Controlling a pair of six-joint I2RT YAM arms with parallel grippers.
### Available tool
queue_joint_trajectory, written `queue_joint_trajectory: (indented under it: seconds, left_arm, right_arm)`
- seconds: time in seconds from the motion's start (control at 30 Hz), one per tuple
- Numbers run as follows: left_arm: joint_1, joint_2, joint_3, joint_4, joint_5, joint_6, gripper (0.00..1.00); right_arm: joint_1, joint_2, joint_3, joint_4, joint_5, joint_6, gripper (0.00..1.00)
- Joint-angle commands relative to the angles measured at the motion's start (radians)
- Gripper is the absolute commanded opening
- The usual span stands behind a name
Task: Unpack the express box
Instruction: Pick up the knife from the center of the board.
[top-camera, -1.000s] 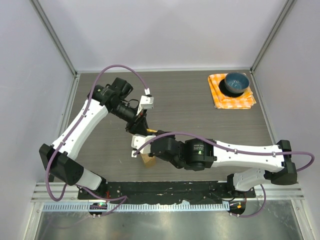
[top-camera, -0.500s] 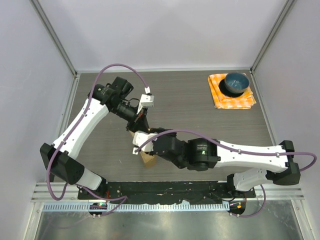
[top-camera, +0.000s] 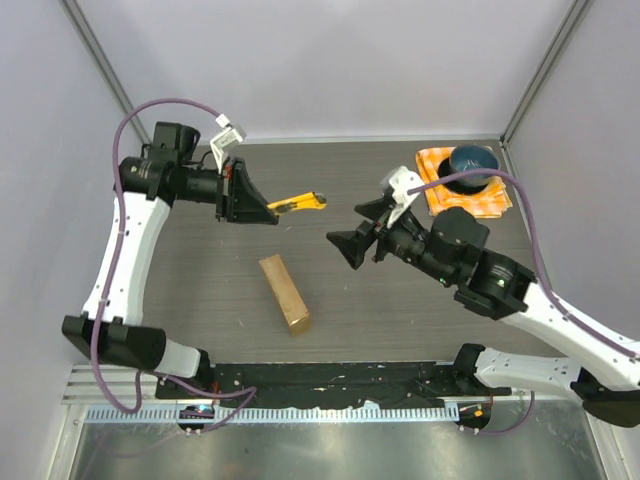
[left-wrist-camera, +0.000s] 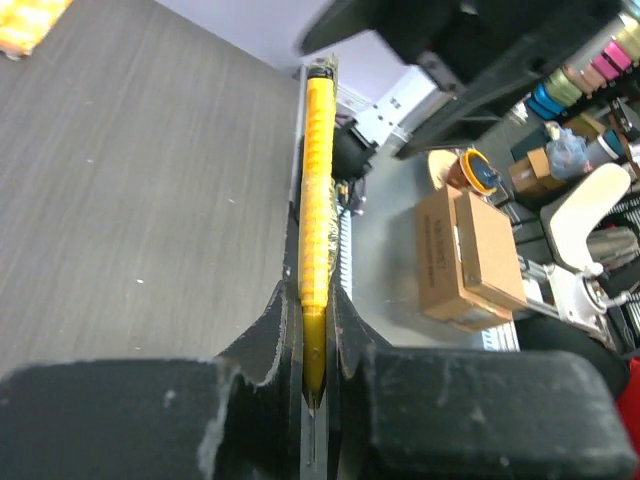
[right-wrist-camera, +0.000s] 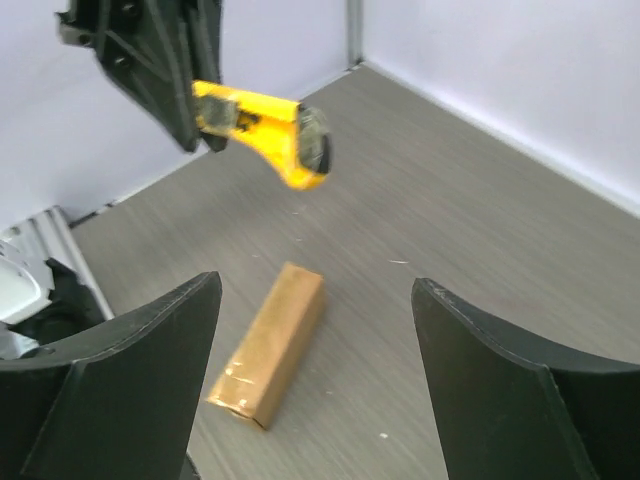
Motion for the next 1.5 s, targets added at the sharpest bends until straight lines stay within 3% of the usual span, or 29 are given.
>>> queue_joint_trajectory:
  seconds: [0.0, 0.03, 0.07, 0.1, 0.13, 0.17, 0.3, 0.4, 0.53, 0.73, 1.1, 1.33, 1.47]
  left_arm:
    - [-0.004, -0.219, -0.146, 0.383, 0.07, -0.538, 0.0]
    - [-0.001, -0.262, -0.271, 0.709, 0.056, -0.671, 0.0]
    - [0.001, -0.302, -0.35, 0.925, 0.046, -0.821, 0.0]
    - [0.001, -0.345, -0.431, 1.169, 0.035, -1.21, 0.0]
    - [0.004, -0.39, -0.558, 1.61, 0.027, -1.359, 0.0]
    - [0.004, -0.39, -0.583, 1.711, 0.019, -1.469, 0.0]
    - [0.004, -0.355, -0.567, 1.676, 0.013, -1.487, 0.0]
    - [0.004, -0.364, -0.573, 1.654, -0.004, -1.468, 0.0]
    - [0.004, -0.37, -0.568, 1.552, -0.016, -1.366, 0.0]
    - [-0.007, -0.39, -0.59, 1.507, -0.01, -1.326, 0.0]
    - [-0.024, -0.411, -0.613, 1.466, 0.012, -1.293, 0.0]
    - [-0.027, -0.418, -0.627, 1.435, 0.018, -1.266, 0.0]
    - [-0.027, -0.421, -0.625, 1.432, 0.019, -1.264, 0.0]
  right_arm:
    - [-0.133, 0.082, -0.058, 0.3, -0.471, 0.261, 0.83]
    - [-0.15, 0.094, -0.064, 0.36, -0.526, 0.288, 0.83]
    - [-0.18, 0.126, -0.07, 0.406, -0.595, 0.32, 0.83]
    - [-0.193, 0.143, -0.072, 0.492, -0.628, 0.367, 0.83]
    - [-0.2, 0.163, -0.072, 0.53, -0.651, 0.393, 0.83]
    - [-0.214, 0.189, -0.075, 0.569, -0.686, 0.415, 0.83]
    - [-0.217, 0.222, -0.121, 0.821, -0.738, 0.512, 0.83]
    - [-0.219, 0.249, -0.136, 0.891, -0.766, 0.556, 0.8]
    - [-0.219, 0.256, -0.144, 0.933, -0.767, 0.573, 0.76]
    - [-0.224, 0.263, -0.113, 0.876, -0.702, 0.513, 0.73]
    - [-0.231, 0.322, -0.104, 1.008, -0.622, 0.553, 0.66]
    - [-0.234, 0.383, -0.092, 1.153, -0.645, 0.647, 0.52]
    - [-0.234, 0.412, -0.086, 1.17, -0.674, 0.671, 0.35]
